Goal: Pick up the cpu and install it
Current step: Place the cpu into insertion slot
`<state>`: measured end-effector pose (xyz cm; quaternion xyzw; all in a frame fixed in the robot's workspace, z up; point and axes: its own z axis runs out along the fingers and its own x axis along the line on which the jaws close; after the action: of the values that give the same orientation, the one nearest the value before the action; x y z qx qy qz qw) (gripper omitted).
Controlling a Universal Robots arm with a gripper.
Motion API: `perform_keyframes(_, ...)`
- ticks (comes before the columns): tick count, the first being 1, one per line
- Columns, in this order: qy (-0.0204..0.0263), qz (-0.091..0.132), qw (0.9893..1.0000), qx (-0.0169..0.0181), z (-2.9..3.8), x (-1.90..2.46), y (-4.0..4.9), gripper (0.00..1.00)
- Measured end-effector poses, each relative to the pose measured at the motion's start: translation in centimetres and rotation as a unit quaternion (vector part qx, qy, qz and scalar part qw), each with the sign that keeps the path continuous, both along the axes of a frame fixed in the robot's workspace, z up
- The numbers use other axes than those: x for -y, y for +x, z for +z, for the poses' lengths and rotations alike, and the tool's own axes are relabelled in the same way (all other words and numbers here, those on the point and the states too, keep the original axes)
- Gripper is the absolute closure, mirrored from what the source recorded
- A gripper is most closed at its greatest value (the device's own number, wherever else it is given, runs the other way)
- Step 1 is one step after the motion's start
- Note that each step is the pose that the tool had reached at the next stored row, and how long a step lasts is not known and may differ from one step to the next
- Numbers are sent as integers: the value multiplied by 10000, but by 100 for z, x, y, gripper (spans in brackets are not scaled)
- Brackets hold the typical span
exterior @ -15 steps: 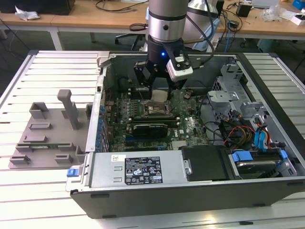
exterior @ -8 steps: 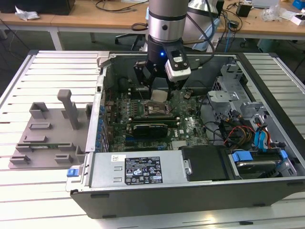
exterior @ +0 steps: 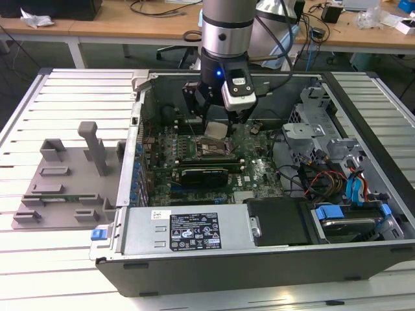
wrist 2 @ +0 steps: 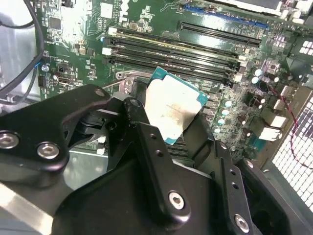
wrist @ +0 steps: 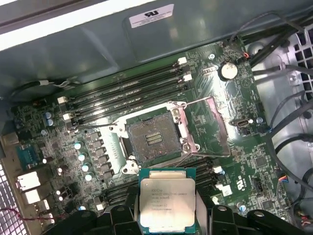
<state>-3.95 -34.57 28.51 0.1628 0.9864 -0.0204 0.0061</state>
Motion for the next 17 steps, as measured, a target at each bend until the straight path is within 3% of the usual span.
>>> perform_keyframes(5,0,-221,9998,0,-1,0,0,45)
perform_keyframes(10,0,-494,9988,0,-2,0,0,45)
perform_keyframes(17,0,-694,9976,0,-2,0,0,45)
